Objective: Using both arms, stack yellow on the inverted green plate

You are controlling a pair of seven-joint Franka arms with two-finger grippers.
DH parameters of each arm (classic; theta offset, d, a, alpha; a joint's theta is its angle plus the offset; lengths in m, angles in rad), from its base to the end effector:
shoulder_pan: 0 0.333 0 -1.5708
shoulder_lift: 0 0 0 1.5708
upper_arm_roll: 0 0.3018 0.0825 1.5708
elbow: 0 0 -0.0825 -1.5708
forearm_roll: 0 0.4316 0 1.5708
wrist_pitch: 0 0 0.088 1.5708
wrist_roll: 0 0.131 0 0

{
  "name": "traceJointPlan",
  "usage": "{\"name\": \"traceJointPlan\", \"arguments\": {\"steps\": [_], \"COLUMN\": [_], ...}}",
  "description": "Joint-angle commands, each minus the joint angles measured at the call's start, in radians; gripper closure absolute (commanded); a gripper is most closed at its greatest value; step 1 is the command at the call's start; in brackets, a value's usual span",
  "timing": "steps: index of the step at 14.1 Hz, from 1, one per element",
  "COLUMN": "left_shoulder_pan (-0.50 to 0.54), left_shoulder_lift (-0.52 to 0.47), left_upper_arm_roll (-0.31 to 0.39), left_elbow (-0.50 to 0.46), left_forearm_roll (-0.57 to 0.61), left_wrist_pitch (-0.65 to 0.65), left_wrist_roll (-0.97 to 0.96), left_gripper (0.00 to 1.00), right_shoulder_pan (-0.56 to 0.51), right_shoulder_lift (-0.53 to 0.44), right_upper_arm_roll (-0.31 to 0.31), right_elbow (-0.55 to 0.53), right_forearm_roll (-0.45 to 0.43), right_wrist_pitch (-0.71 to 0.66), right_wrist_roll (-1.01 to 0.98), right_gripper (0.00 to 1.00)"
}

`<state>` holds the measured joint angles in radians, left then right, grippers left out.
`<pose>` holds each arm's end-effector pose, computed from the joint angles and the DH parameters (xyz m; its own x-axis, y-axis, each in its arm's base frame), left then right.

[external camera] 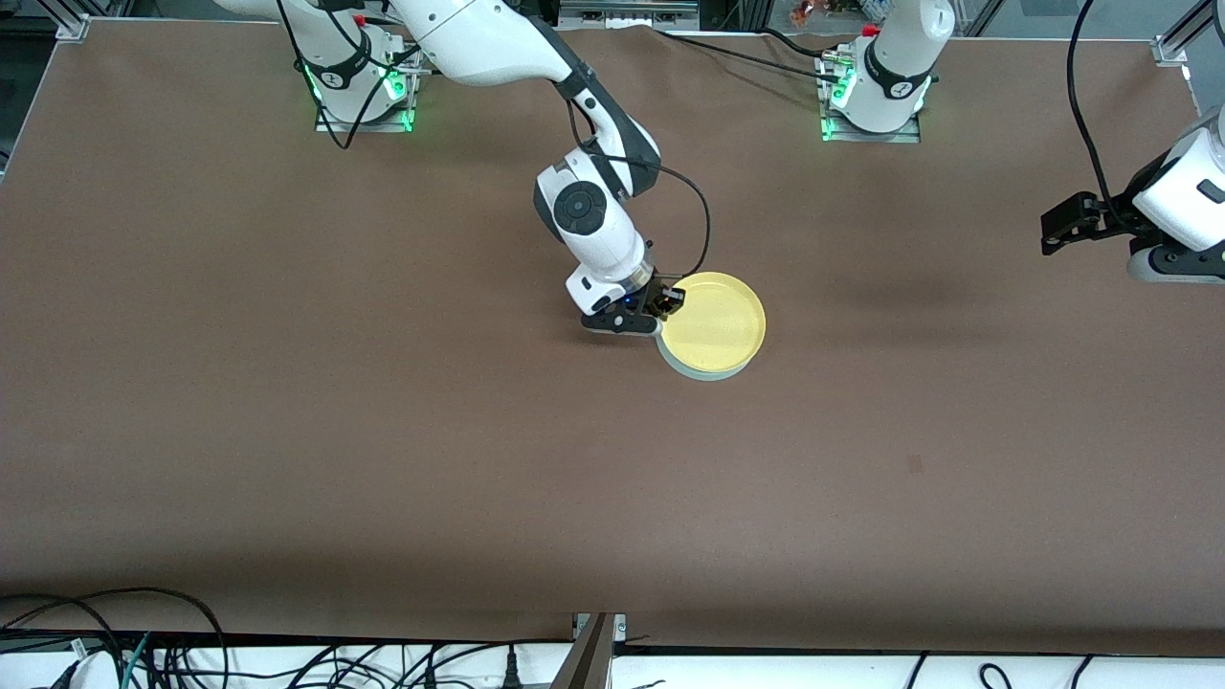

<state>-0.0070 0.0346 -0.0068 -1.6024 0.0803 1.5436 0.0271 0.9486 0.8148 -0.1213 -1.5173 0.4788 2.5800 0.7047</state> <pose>0.6045 0.0024 0.5473 0.9947 -0.0386 -0.0953 -0.0460 -0.9959 -0.0773 0.5097 0.5686 0.1400 0.9797 -0.2003 -0.0028 -0.1898 -0.9237 -0.3327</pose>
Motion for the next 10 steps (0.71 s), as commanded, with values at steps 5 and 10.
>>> {"name": "traceJointPlan", "arguments": {"steps": [5,10], "left_shoulder_pan": [0.005,0.004], "left_shoulder_lift": [0.004,0.004], "left_upper_arm_roll": [-0.005,-0.005], "left_elbow": [0.018,0.018], "left_forearm_roll": [-0.028,-0.028], "left_wrist_pitch": [-0.017,-0.017], "left_wrist_roll": [0.025,0.027], "left_gripper": [0.0,0.0], "right_shoulder_pan": [0.009,0.001], "right_shoulder_lift": [-0.189,-0.362], "right_upper_arm_roll": [-0.259,-0.409], "right_elbow": [-0.001,-0.001], "right_forearm_roll": [0.004,0.014], "right_wrist_pitch": [-0.244,-0.485], "right_wrist_roll": [-0.057,-0.091], "right_gripper": [0.0,0.0]}}
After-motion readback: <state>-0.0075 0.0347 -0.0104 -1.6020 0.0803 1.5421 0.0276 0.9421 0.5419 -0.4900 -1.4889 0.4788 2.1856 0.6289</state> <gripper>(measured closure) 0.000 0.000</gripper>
